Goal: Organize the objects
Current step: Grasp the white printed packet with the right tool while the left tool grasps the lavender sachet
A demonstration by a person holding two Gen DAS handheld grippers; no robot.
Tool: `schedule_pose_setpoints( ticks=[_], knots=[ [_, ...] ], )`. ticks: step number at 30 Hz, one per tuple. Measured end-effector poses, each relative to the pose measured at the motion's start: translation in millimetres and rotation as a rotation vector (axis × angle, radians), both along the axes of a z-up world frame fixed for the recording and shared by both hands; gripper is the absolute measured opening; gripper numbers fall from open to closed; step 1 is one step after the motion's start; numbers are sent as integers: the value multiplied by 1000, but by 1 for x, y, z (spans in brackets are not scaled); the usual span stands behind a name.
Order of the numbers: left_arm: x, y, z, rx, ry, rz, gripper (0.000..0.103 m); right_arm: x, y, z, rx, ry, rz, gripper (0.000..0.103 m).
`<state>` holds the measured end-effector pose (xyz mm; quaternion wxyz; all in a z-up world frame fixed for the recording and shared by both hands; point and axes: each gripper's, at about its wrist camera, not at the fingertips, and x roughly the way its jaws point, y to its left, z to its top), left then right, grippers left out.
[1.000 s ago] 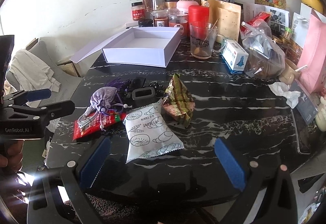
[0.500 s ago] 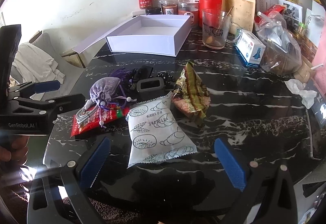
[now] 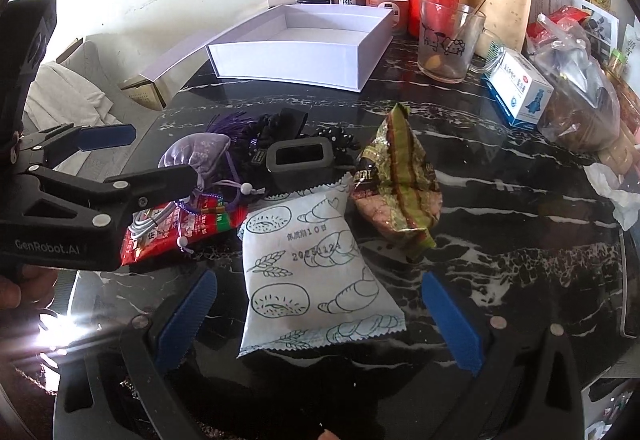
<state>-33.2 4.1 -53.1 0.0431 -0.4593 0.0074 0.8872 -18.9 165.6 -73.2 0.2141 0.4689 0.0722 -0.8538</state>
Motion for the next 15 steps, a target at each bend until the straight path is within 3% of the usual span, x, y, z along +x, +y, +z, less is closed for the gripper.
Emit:
schedule_pose_setpoints(
  ticks=[9, 15],
  knots=[
    [-12, -8, -23, 50, -43, -3, 94, -12, -5, -13, 5, -17, 17, 100],
    [-18, -11, -36, 93, -72, -10, 80, -15, -4, -18, -9, -42, 27, 83]
  ],
)
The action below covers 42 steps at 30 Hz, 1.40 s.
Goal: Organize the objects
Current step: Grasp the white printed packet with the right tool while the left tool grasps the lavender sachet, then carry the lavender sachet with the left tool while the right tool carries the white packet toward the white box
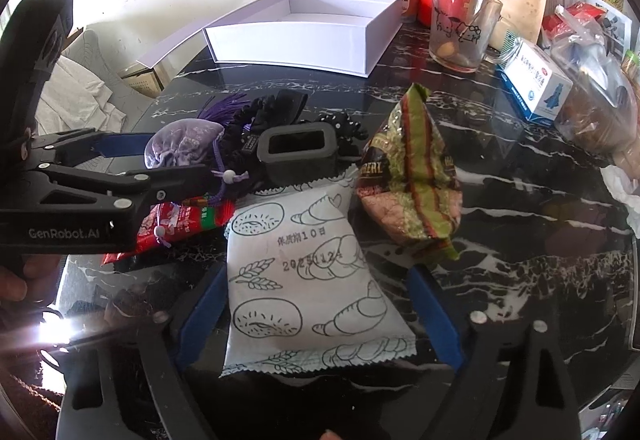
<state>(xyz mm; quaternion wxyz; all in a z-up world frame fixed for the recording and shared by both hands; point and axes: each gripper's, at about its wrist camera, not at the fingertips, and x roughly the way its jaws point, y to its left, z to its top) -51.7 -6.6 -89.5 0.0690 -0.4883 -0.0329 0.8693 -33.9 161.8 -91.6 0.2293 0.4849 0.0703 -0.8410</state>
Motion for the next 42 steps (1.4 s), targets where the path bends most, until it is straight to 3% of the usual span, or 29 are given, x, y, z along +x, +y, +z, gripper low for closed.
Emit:
schedule_pose_setpoints(
  ticks=[9, 18, 25, 34, 39, 42],
  knots=[
    [1, -4, -1, 57, 21, -2, 68, 4, 2, 2, -20, 3, 31, 68],
    [12, -26, 10, 63, 32, 39, 67, 17, 11, 4, 7, 13, 39, 67],
    [2, -50, -6, 92, -12, 109, 68, 20, 10, 2, 24, 24, 42, 67],
    [-13, -44, -20, 18, 5, 92, 73, 17, 7, -5, 37, 18, 45, 68],
    [-12, -39, -19, -5, 26, 80, 63, 19, 4, -1, 31, 35, 63, 59],
    [-11, -43, -17, 52, 11, 85, 60, 20, 5, 1, 22, 34, 68, 57]
  ],
)
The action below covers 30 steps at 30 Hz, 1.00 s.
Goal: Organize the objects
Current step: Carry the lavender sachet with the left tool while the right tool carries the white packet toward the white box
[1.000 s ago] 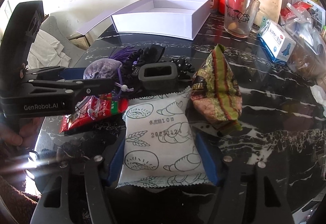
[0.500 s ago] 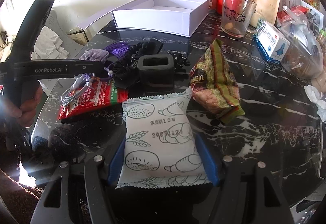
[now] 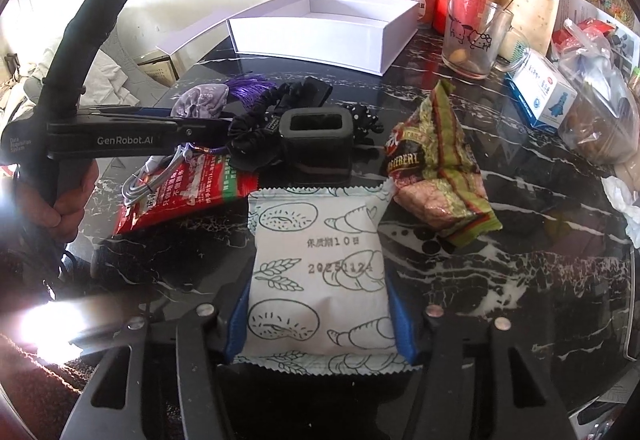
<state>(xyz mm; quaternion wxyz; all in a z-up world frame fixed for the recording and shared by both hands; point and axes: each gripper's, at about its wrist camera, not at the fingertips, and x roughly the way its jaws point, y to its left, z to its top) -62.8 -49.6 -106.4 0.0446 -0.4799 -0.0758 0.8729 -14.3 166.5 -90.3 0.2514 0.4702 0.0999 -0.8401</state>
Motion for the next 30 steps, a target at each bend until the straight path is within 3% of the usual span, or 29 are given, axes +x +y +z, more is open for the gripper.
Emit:
schedule_pose_setpoints(
  ticks=[2, 9, 30],
  knots=[
    [0, -3, 3, 33, -4, 8, 60, 0, 2, 3, -20, -4, 7, 57],
    [8, 2, 20, 18, 26, -4, 60, 9, 5, 20, -64, 45, 43, 56],
    [25, 33, 98, -67, 96, -32, 60, -3, 16, 67, -97, 182, 89, 56]
  ],
)
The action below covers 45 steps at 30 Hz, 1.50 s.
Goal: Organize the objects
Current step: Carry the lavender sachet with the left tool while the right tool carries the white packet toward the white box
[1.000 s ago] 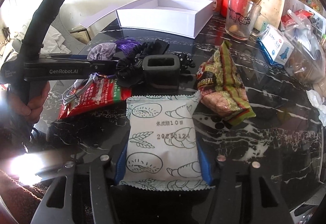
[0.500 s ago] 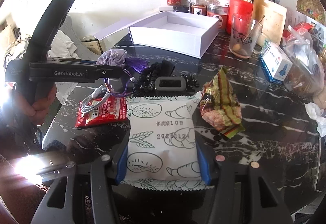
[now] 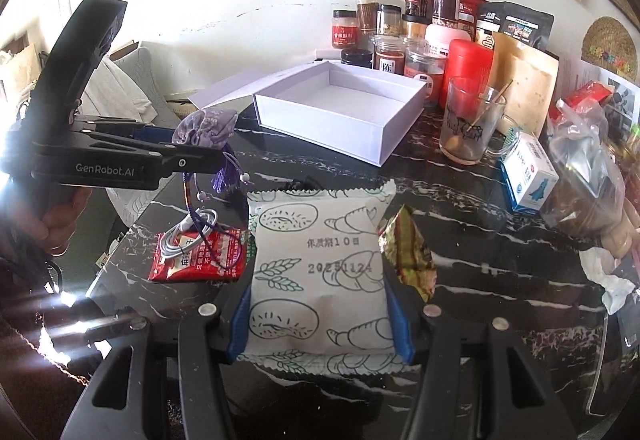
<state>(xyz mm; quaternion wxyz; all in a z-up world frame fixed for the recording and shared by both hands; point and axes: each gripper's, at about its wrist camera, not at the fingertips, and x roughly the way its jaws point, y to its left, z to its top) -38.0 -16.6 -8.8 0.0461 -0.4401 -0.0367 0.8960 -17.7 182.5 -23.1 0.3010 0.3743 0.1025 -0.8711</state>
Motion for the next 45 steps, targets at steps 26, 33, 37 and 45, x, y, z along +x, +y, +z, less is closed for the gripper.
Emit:
schedule_pose_setpoints(
  ticks=[26, 33, 37, 45],
  knots=[
    [-70, 4, 30, -15, 23, -44, 60, -78, -9, 31, -22, 77, 2, 56],
    [-104, 1, 32, -14, 25, -53, 60, -109, -9, 34, -29, 81, -13, 56],
    [-121, -6, 34, -4, 32, -50, 60, -127, -12, 37, -33, 84, -21, 56],
    [-157, -21, 34, -5, 38, -46, 60, -160, -22, 38, -31, 86, -22, 56]
  ],
)
